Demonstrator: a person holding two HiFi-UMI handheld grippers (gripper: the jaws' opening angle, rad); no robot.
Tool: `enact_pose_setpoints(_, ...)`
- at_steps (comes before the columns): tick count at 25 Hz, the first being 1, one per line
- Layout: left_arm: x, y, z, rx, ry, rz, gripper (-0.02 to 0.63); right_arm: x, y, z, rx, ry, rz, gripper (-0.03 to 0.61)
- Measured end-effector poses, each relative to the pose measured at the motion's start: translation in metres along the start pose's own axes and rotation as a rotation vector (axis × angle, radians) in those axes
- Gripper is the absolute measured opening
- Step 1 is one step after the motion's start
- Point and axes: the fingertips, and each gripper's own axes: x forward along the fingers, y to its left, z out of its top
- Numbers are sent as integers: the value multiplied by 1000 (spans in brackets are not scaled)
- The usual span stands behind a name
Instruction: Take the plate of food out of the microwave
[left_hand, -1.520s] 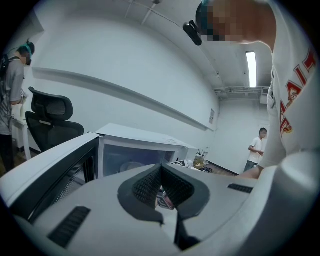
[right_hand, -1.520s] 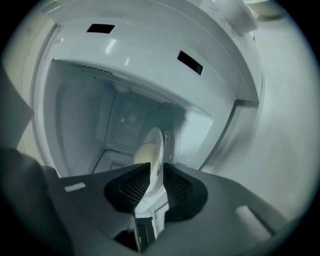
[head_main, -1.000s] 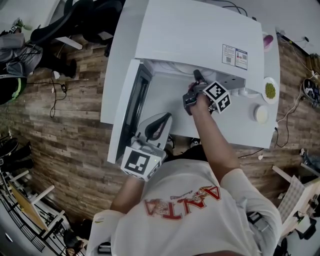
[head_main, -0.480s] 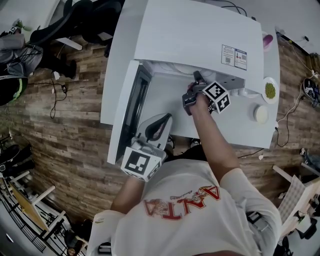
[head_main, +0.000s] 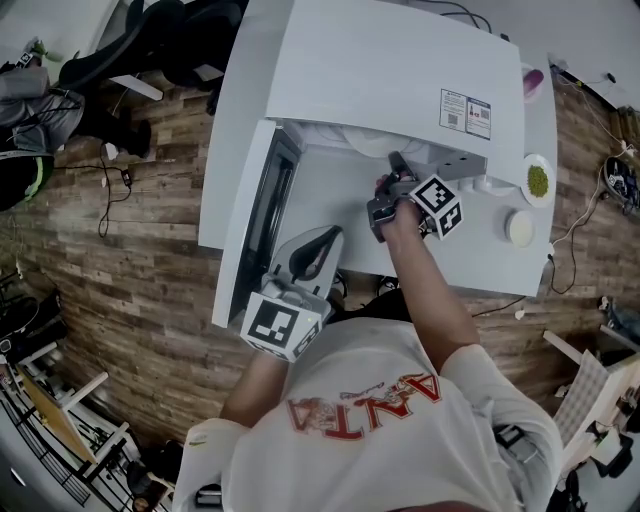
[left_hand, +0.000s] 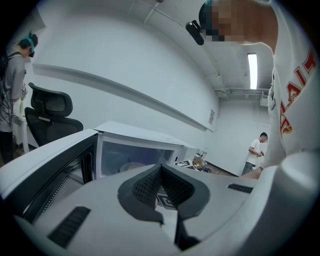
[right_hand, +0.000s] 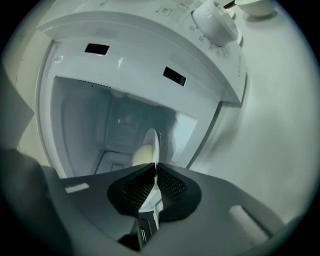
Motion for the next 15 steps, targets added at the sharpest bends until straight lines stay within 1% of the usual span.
enact_pose_setpoints(3,0,-1,-1,-4,-2,-3,9,-4,-3,-2,2,8,1,20)
enact_pose_setpoints(5,0,-2,-2,-8,2,-7,9,-6,-6,-2,20,10,6,20)
enact_pose_setpoints(10,-1,-1,-4,-17,5,-4,9,-6,-9,-2,49,23,47,20)
enact_pose_setpoints(12,-1,-1,-4,-17,6,-3,9,-4,-9,-4,60,29,54,40)
enact_pose_setpoints(15,-2,-3,-4,-16,11,-3,9,1,-9,-6,65,33,66,43)
